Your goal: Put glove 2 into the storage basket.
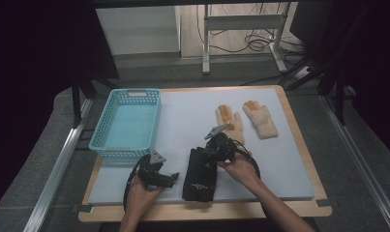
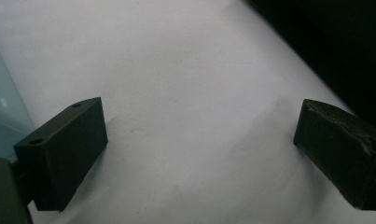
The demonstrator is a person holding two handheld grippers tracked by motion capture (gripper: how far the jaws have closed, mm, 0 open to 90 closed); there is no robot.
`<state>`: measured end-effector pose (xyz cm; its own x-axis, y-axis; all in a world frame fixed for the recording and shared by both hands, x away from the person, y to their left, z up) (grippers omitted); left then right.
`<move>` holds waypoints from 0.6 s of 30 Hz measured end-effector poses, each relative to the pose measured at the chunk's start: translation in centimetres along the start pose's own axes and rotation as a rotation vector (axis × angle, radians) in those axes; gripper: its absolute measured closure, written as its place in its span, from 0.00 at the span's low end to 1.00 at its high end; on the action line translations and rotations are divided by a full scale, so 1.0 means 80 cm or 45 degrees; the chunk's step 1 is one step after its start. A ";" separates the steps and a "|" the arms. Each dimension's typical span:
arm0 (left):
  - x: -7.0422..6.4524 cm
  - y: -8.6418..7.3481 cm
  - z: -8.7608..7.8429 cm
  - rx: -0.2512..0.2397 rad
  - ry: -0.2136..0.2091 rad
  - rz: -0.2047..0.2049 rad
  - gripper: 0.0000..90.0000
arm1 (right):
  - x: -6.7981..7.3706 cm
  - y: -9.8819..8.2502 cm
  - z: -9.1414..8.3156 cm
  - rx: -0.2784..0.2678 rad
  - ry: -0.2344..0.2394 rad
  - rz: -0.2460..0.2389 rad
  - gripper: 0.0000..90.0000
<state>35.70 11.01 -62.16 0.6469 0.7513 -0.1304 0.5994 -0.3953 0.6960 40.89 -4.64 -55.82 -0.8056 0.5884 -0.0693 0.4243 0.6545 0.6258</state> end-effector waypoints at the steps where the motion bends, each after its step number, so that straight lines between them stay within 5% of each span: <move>1: 0.000 0.000 0.000 0.000 -0.001 -0.001 0.03 | -0.003 0.001 -0.001 -0.018 0.004 0.026 0.80; 7: 0.001 0.000 -0.003 -0.012 -0.002 -0.008 0.04 | -0.008 -0.013 -0.026 -0.052 0.013 0.030 0.78; 10: 0.005 -0.006 -0.009 -0.001 0.021 -0.003 0.03 | -0.002 -0.045 -0.039 -0.053 0.053 0.021 0.96; 18: 0.033 -0.023 -0.035 -0.027 0.088 -0.072 0.03 | 0.024 -0.100 -0.041 -0.029 0.147 0.020 0.98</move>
<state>35.01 15.18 -61.83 0.5775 0.8073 -0.1213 0.6235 -0.3402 0.7039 34.56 -10.33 -58.40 -0.8419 0.5388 0.0298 0.4286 0.6341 0.6436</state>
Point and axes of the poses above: each handheld gripper's, and its own axes: z roughly forward along the jaws, y roughly out of its top, x roughly to its left, the point moved 10 cm from there along z, roughly forward along the jaws, and after that the axes turned 7 degrees about -y, right-handed, at the moved point
